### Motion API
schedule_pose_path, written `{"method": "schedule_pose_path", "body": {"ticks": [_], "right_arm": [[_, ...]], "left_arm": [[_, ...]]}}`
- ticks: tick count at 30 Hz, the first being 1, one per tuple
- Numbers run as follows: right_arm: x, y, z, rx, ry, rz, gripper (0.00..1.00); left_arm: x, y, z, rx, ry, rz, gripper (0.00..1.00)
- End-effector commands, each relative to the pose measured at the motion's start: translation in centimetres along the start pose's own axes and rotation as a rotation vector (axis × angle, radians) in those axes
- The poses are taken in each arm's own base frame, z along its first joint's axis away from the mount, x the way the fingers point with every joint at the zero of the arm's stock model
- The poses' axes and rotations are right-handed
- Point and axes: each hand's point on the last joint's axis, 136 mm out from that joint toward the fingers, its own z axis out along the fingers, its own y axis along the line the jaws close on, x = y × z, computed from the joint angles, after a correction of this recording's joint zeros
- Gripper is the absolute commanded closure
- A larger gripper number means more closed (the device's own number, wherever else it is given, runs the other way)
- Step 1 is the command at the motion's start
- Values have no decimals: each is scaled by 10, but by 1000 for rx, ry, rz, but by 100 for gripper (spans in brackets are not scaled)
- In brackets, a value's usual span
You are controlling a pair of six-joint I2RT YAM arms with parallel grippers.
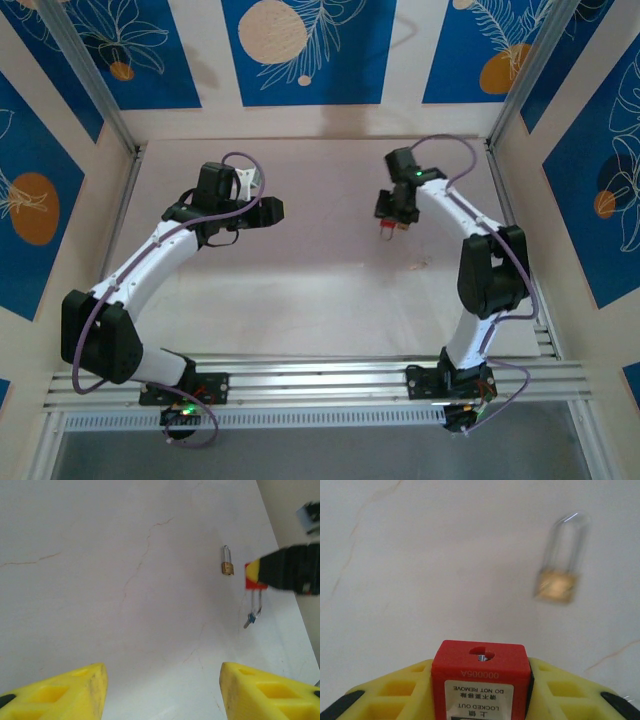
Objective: Unlock with the key
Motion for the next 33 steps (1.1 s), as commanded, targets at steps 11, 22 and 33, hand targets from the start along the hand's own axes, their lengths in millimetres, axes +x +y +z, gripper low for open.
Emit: {"method": "schedule_pose_path", "body": {"ticks": [11,22,33], "right_arm": [[85,76,51,4,155,-91,59],[116,91,64,33,208,-168,57],[100,98,26,-21,169,-228,40]], "left_arm": [[6,-13,-11,30,-2,24,39],[7,-15,-10,41,2,24,40],[10,-16,-8,41,11,26,39]]}}
